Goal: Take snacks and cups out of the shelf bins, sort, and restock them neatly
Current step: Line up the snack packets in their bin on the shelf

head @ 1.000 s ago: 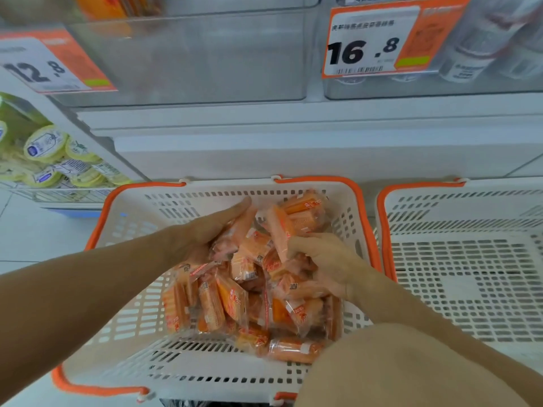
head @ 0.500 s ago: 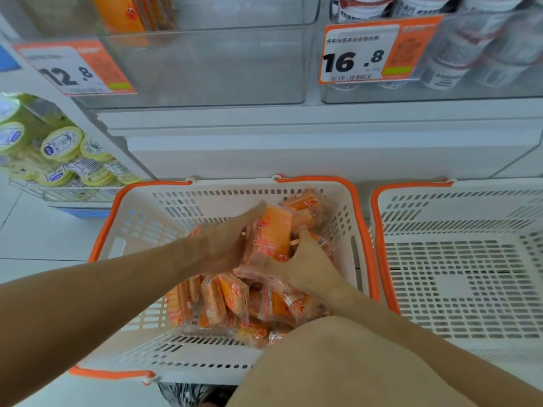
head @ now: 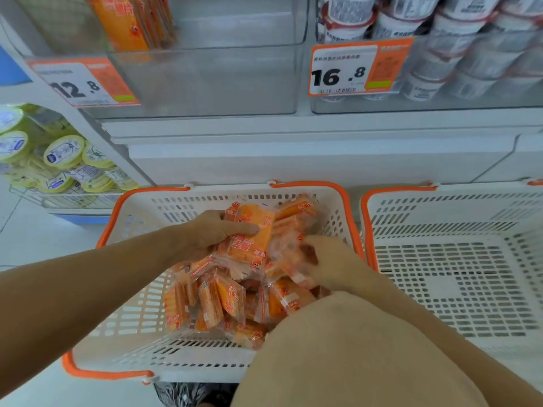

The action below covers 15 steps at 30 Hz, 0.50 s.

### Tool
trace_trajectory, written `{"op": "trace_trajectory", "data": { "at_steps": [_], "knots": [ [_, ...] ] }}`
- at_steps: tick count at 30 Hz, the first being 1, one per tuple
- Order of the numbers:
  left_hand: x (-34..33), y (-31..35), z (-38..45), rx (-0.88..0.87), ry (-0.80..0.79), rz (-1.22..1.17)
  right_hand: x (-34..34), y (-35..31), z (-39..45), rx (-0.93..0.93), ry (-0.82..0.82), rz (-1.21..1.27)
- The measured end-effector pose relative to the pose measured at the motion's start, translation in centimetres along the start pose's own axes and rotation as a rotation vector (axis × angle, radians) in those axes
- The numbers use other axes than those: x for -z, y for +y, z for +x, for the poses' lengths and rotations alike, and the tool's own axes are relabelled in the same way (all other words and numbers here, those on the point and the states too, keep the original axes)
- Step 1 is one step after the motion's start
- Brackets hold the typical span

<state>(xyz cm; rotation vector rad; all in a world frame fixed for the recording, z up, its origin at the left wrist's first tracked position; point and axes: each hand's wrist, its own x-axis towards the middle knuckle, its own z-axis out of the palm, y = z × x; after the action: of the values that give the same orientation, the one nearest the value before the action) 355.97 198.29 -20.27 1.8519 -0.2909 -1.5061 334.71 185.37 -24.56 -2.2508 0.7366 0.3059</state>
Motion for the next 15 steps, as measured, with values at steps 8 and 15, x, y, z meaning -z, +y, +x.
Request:
{"op": "trace_trajectory", "data": {
  "at_steps": [8, 15],
  "knots": [
    [-0.5, 8.6, -9.7, -0.172, -0.001, 0.106, 14.5, -7.0, -5.1, -0.098, -0.062, 0.620],
    [-3.1, 12.9, -15.3, -0.476, 0.187, -0.139, 21.5, -16.6, -7.0, -0.002, 0.126, 0.620]
  ]
}}
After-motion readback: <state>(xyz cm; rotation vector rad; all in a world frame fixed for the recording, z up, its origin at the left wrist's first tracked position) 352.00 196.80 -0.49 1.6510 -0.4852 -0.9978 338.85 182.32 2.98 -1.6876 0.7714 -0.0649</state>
